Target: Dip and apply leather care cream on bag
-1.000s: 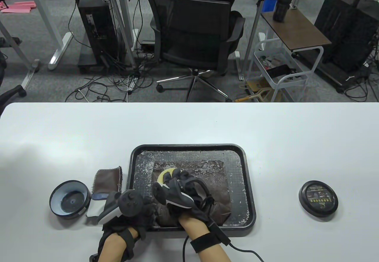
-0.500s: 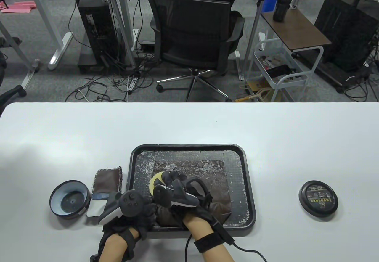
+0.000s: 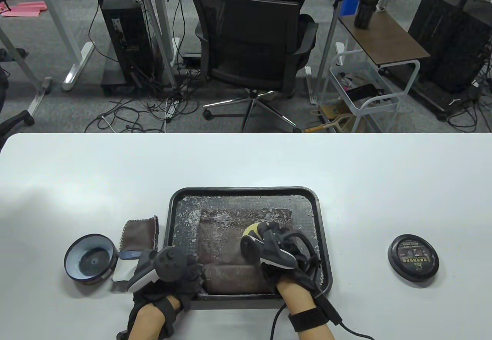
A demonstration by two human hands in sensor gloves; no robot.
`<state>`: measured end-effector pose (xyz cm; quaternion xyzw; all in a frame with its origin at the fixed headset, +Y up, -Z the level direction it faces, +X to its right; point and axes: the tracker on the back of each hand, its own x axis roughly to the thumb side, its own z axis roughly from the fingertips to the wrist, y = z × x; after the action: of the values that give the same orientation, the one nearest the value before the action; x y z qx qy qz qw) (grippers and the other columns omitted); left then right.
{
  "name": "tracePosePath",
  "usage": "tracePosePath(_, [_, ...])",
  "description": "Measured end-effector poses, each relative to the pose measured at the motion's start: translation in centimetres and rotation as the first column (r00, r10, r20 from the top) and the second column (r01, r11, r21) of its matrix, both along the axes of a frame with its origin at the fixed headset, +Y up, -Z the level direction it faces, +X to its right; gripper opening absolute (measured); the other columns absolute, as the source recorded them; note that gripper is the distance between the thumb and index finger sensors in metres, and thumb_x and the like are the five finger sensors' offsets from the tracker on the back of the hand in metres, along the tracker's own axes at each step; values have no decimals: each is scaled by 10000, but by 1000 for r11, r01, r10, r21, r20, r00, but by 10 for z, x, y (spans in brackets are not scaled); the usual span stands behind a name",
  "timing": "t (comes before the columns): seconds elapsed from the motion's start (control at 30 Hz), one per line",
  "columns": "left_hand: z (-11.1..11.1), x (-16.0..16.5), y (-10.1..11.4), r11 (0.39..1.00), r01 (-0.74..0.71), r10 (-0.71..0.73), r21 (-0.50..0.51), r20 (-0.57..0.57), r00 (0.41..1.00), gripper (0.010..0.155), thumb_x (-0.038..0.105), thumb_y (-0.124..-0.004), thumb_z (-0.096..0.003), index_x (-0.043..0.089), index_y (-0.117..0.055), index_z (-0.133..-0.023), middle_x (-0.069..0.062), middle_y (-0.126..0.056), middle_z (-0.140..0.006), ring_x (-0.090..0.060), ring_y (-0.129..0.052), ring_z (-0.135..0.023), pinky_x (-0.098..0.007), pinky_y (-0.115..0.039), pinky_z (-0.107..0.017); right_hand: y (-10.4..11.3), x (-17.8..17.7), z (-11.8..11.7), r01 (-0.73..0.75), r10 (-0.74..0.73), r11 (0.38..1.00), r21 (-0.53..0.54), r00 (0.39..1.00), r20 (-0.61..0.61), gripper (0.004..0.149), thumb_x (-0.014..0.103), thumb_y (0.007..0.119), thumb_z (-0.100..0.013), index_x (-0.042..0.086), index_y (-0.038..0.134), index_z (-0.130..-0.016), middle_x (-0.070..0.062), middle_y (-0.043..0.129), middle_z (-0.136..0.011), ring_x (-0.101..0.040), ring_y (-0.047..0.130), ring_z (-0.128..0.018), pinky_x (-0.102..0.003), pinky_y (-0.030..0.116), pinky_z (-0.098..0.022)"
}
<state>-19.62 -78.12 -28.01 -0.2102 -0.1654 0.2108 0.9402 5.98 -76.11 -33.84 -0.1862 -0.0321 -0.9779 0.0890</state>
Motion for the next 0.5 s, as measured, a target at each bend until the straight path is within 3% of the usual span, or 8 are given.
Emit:
tracePosePath(0.3, [0,-1,0,1000,-12,12,-15,-5,1000,495,376,-772,-523,150,-766,-964,-65,-583,-1065,-388,-720,-702,-381,-756,-465,3,57,7,-11,12,1000,-7,993,117,530,154,853,-395,323,760,-890,-113,745,-1021,-413,739,-917,-582,671,-620])
tracePosePath(0.5, [0,-1,0,1000,-8,8,0,-3,1000,506,381,-777,-519,150,-768,-969,-57,-589,-1069,-390,-729,-698,-381,-762,-461,8,65,8,-76,75,997,-1,982,171,529,147,852,-389,288,784,-894,-154,782,-1002,-443,770,-892,-597,678,-606])
